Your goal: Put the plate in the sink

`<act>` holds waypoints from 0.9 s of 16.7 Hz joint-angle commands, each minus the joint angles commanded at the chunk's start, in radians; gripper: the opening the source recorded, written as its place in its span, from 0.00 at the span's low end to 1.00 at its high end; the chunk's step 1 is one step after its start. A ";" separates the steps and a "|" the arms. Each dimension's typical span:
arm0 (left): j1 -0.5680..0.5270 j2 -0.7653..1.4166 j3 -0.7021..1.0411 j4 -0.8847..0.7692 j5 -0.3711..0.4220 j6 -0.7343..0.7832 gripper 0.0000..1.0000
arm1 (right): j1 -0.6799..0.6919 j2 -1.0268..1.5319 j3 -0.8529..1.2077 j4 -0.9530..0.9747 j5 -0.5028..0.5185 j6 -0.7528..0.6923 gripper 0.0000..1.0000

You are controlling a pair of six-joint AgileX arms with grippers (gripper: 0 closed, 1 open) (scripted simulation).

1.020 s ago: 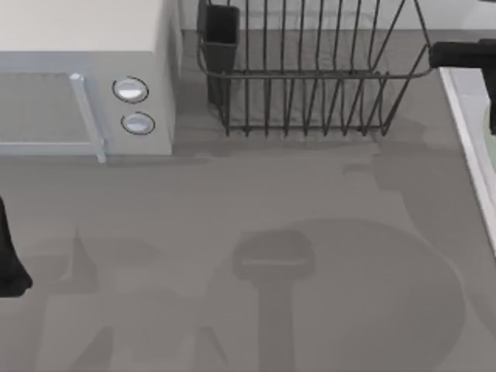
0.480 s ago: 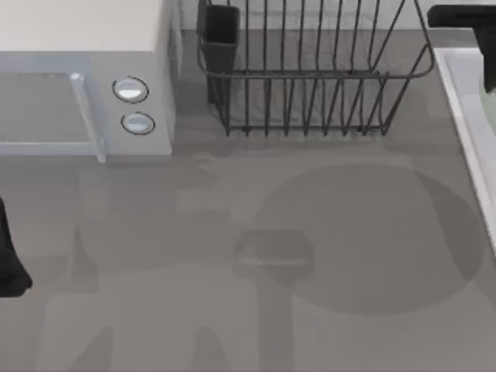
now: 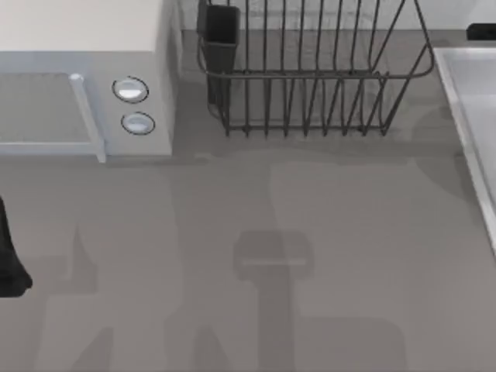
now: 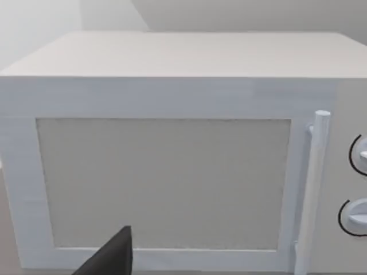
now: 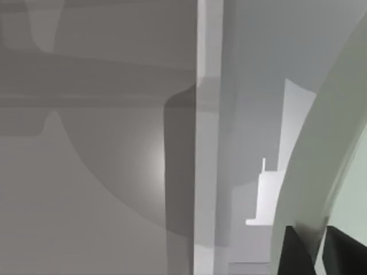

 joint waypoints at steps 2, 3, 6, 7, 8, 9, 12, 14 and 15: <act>0.000 0.000 0.000 0.000 0.000 0.000 1.00 | -0.041 0.072 0.072 -0.004 0.000 -0.041 0.00; 0.000 0.000 0.000 0.000 0.000 0.000 1.00 | -0.053 0.091 0.091 -0.005 0.000 -0.053 0.00; 0.000 0.000 0.000 0.000 0.000 0.000 1.00 | -0.060 0.102 0.102 -0.005 0.000 -0.060 0.00; 0.000 0.000 0.000 0.000 0.000 0.000 1.00 | -0.060 0.102 0.102 -0.005 0.000 -0.060 0.00; 0.000 0.000 0.000 0.000 0.000 0.000 1.00 | -0.060 0.102 0.102 -0.005 0.000 -0.060 0.00; 0.000 0.000 0.000 0.000 0.000 0.000 1.00 | -0.060 0.102 0.102 -0.005 0.000 -0.060 0.08; 0.000 0.000 0.000 0.000 0.000 0.000 1.00 | -0.060 0.102 0.102 -0.005 0.000 -0.060 0.30; 0.000 0.000 0.000 0.000 0.000 0.000 1.00 | -0.060 0.102 0.102 -0.005 0.000 -0.060 0.45; 0.000 0.000 0.000 0.000 0.000 0.000 1.00 | -0.060 0.102 0.102 -0.005 0.000 -0.060 0.53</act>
